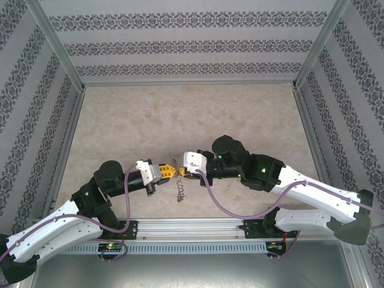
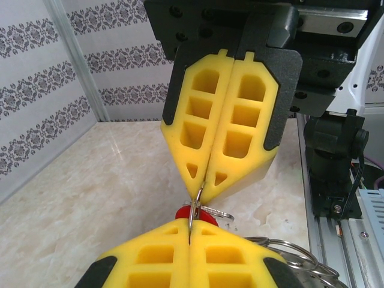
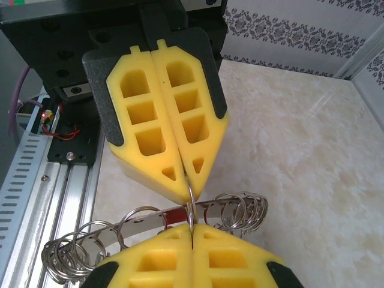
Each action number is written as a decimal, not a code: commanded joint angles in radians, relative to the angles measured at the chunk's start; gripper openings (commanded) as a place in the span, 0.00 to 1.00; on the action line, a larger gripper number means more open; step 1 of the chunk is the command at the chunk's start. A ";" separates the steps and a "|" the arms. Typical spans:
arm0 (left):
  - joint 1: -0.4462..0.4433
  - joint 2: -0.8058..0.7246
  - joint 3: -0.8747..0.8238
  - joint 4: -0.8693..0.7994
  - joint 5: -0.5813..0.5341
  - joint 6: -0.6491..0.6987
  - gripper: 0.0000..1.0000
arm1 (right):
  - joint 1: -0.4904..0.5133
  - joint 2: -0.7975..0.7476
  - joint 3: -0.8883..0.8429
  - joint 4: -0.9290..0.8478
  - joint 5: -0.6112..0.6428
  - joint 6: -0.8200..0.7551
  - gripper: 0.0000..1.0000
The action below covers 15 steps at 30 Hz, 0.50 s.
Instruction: Put the keys on the keyring
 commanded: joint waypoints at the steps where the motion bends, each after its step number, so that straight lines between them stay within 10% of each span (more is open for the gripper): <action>1: -0.016 0.006 0.027 -0.008 -0.013 0.027 0.00 | 0.029 0.002 0.054 0.087 -0.063 -0.006 0.00; 15: -0.017 0.006 0.030 -0.010 -0.013 0.030 0.00 | 0.032 0.004 0.051 0.078 -0.083 -0.032 0.00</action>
